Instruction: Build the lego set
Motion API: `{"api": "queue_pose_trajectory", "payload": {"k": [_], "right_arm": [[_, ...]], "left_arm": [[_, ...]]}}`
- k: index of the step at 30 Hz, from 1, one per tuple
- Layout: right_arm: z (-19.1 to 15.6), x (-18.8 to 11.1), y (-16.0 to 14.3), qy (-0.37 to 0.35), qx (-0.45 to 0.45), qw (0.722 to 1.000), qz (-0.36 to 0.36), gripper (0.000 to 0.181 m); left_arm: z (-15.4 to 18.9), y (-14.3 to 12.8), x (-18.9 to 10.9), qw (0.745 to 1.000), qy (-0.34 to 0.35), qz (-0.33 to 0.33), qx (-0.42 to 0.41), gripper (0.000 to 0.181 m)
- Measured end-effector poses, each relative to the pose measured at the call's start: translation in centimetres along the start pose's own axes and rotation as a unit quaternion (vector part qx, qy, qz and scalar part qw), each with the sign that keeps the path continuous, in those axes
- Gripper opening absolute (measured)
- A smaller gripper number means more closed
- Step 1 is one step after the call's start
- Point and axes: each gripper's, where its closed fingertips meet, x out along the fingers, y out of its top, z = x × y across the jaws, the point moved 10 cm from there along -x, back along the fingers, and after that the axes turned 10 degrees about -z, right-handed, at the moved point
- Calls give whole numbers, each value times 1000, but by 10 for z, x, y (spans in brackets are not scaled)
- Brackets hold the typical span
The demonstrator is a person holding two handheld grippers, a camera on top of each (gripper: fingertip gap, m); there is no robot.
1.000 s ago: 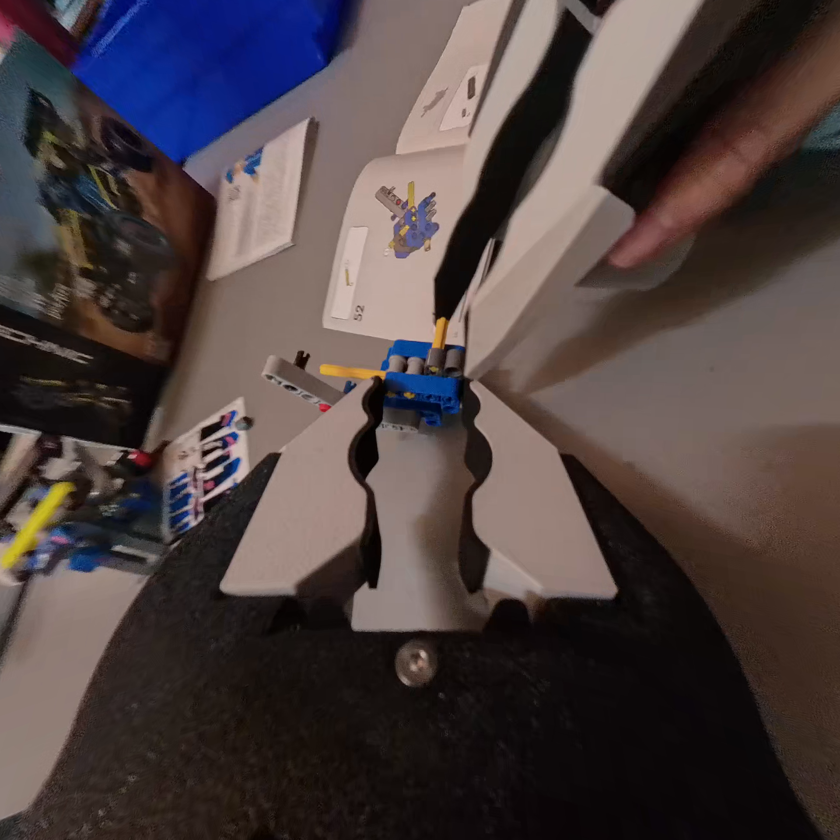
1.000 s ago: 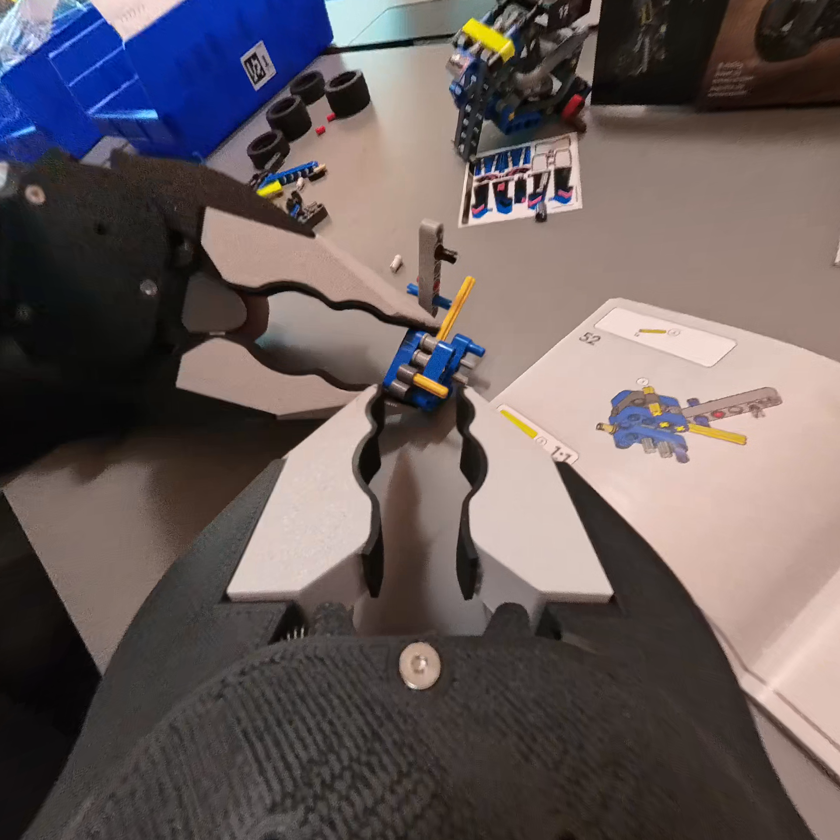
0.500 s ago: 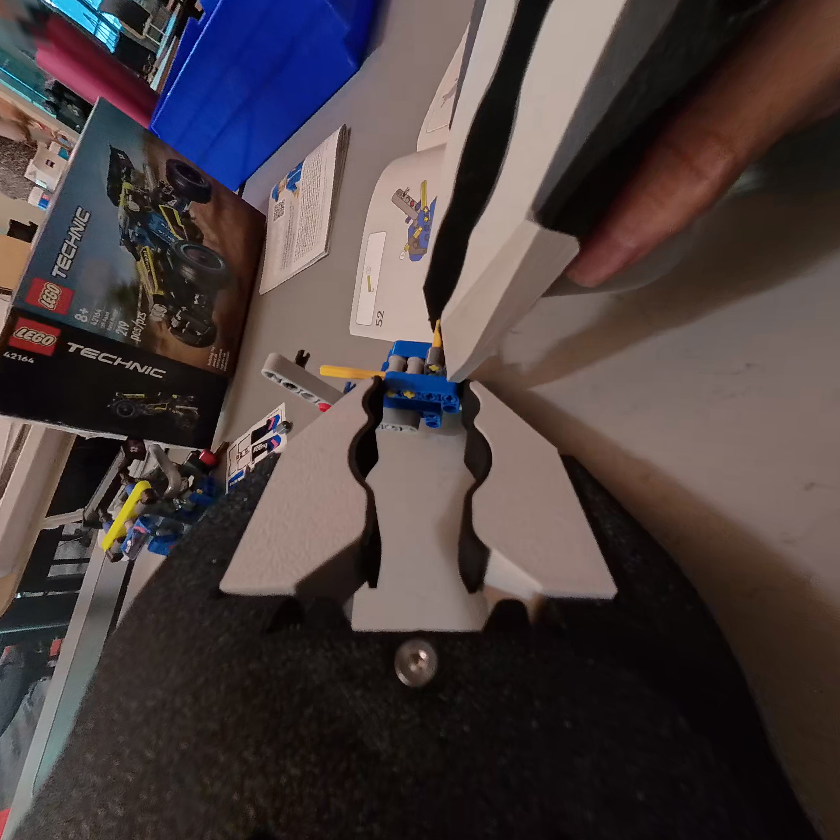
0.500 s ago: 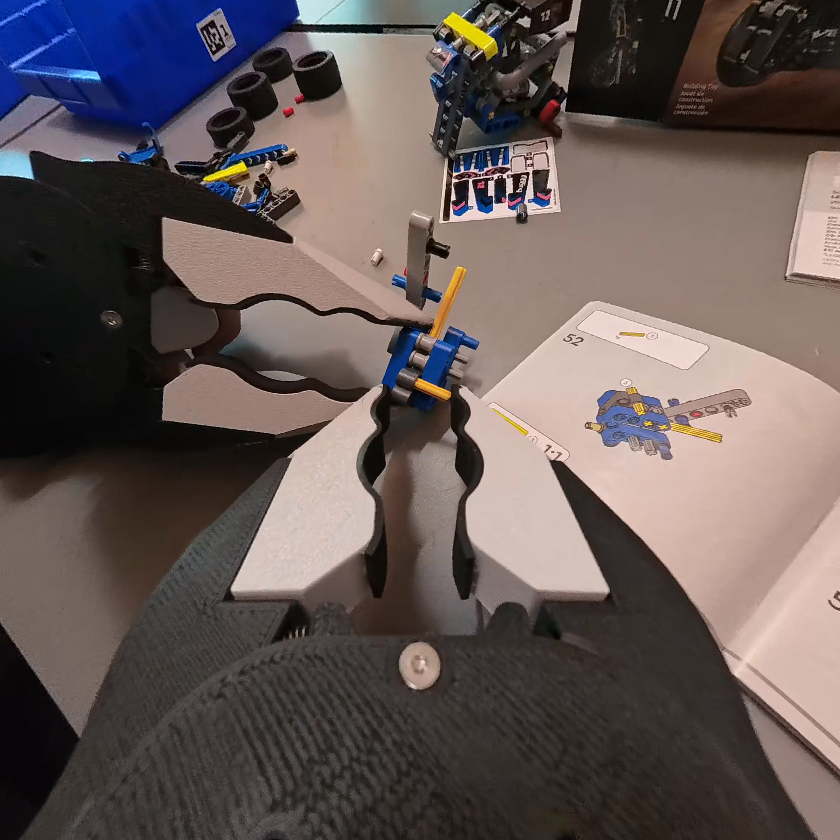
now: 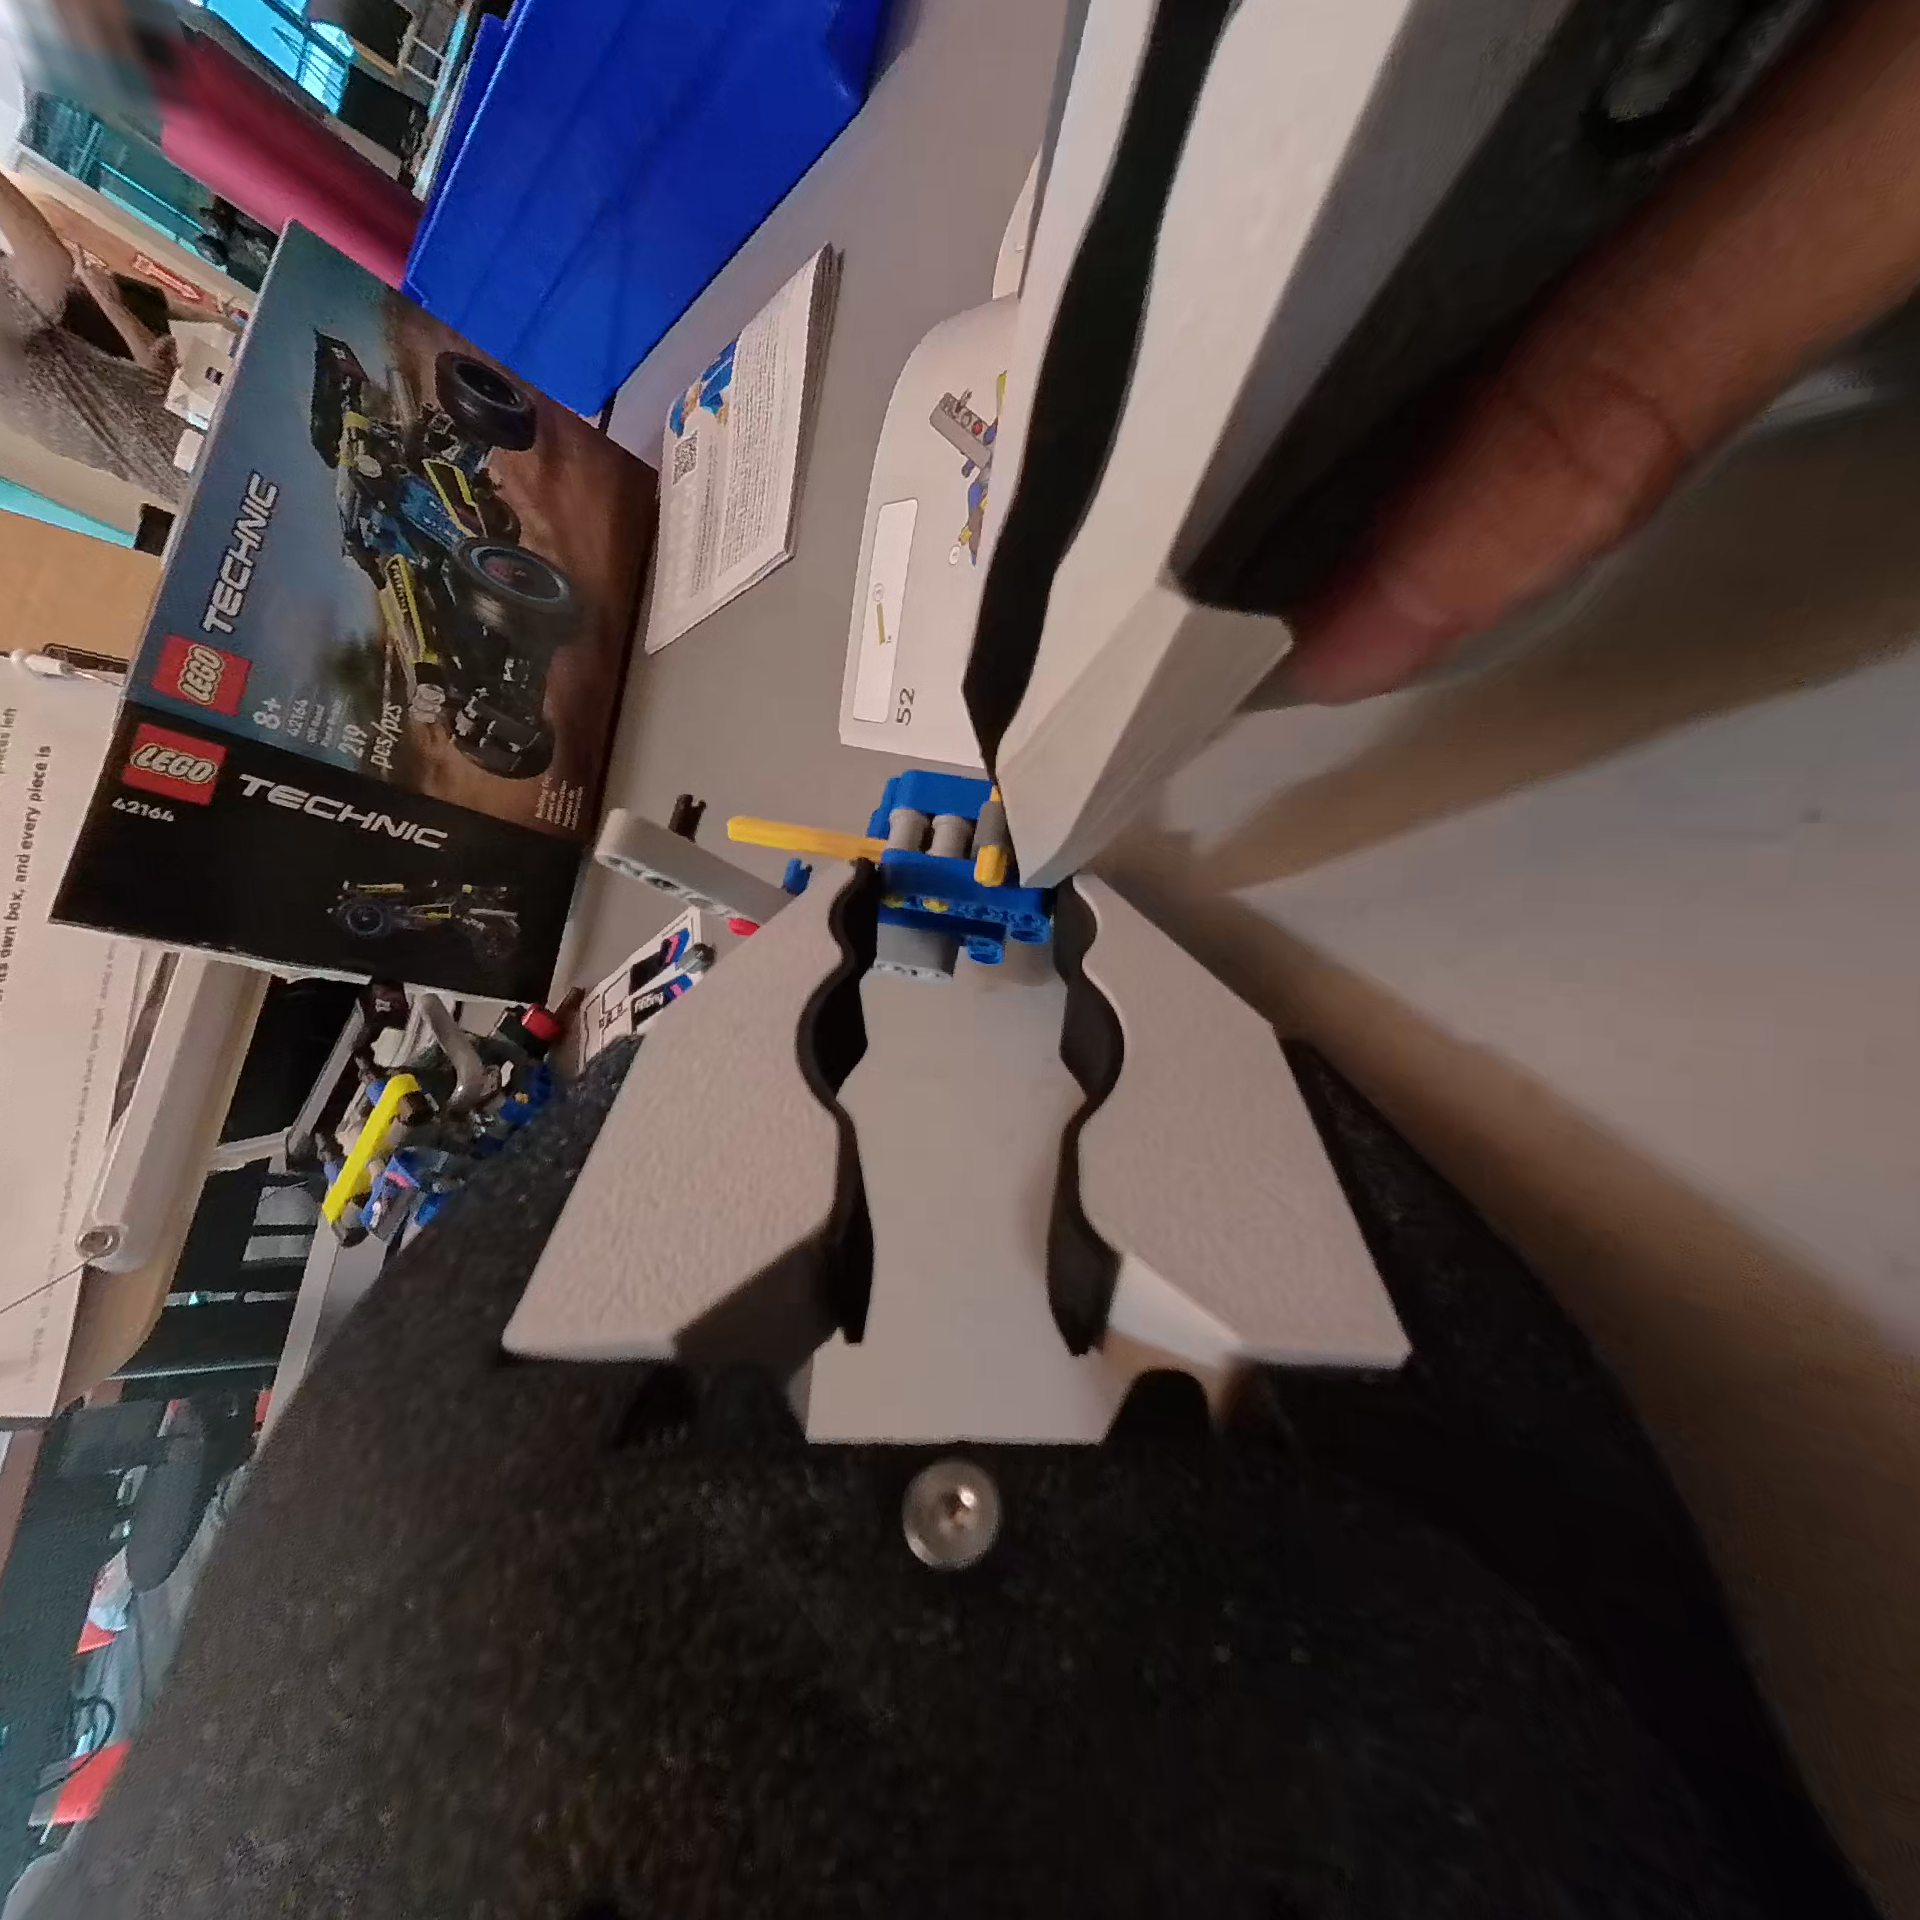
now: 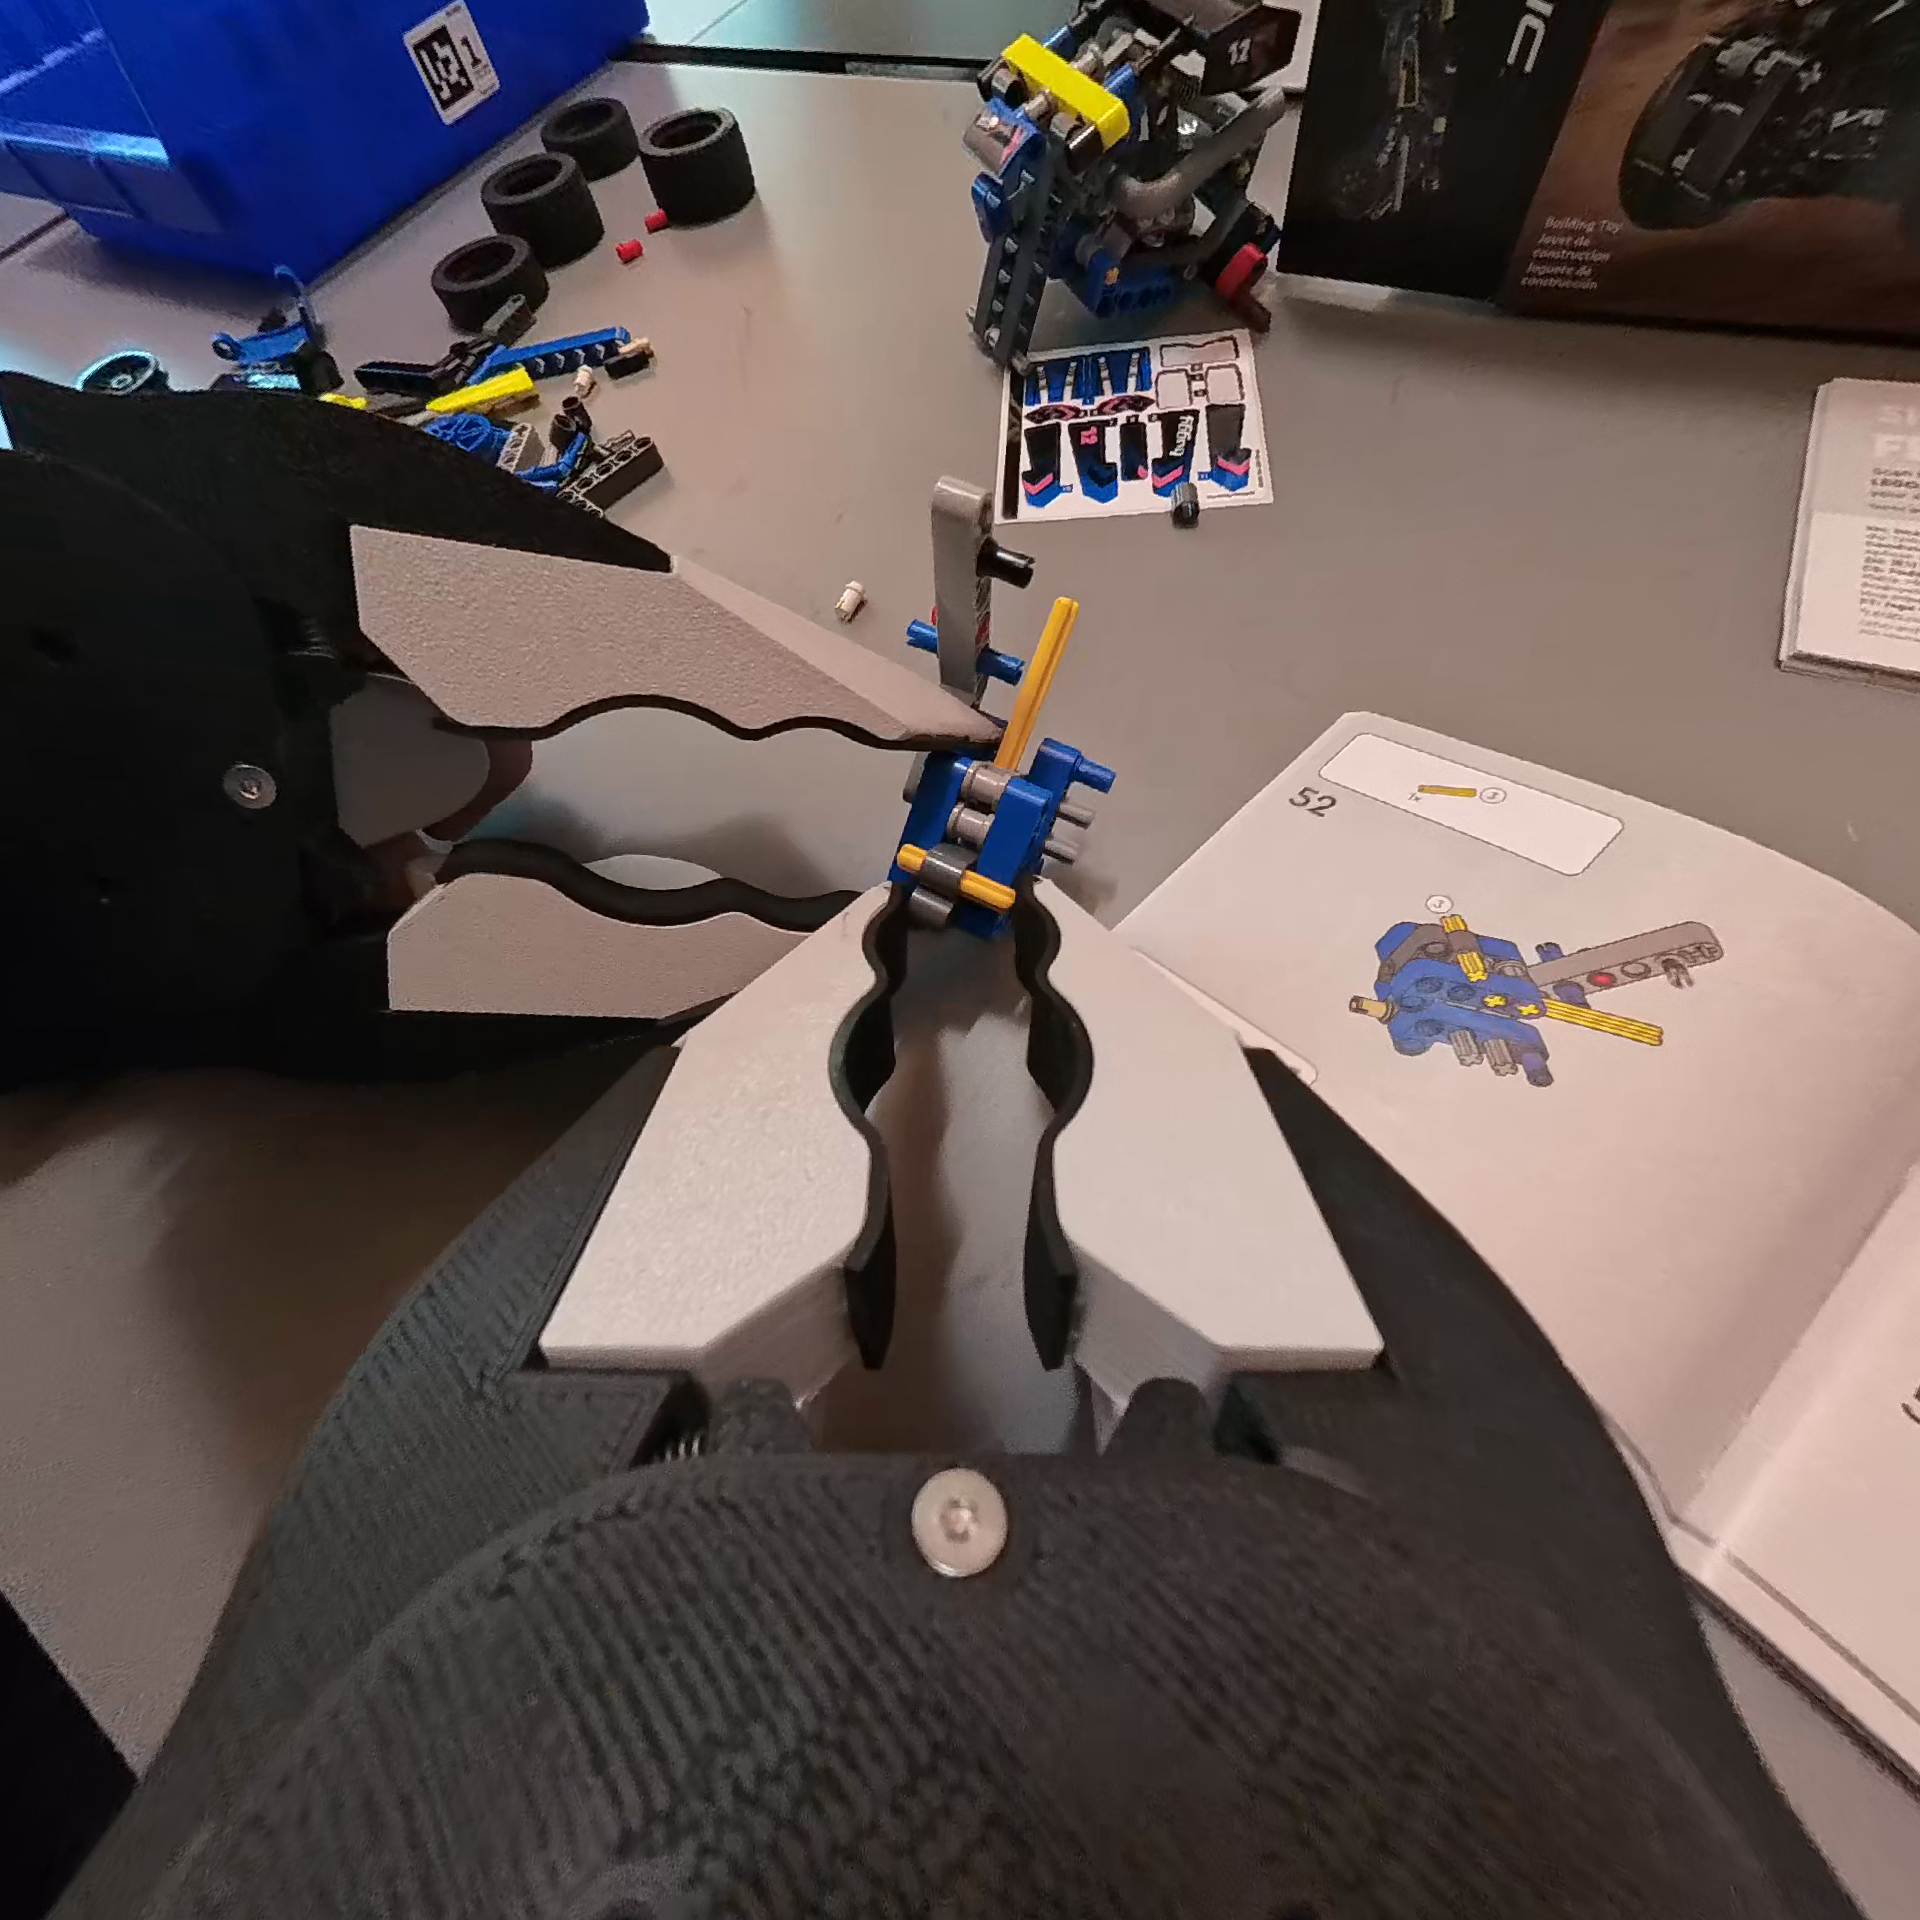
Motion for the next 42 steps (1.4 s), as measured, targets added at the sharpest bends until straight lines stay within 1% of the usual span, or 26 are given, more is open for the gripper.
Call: {"api": "queue_pose_trajectory", "payload": {"k": [8,18,25,29,42], "right_arm": [[-3,0,0,-17,-21,1000,1,19],[-3,1,1,-17,-22,1000,-1,18],[-10,-1,0,-63,-53,997,6,19],[-9,-1,-1,-54,-37,998,4,19],[-14,-1,-2,-83,-18,996,6,18]], "left_arm": [[-2,-1,0,1000,-9,4,-8,32],[-1,-1,0,1000,-3,-3,-5,31],[-1,0,0,1000,-1,-3,-7,31],[0,0,0,1000,3,-4,-1,31],[1,1,0,1000,7,-9,-2,31]]}}
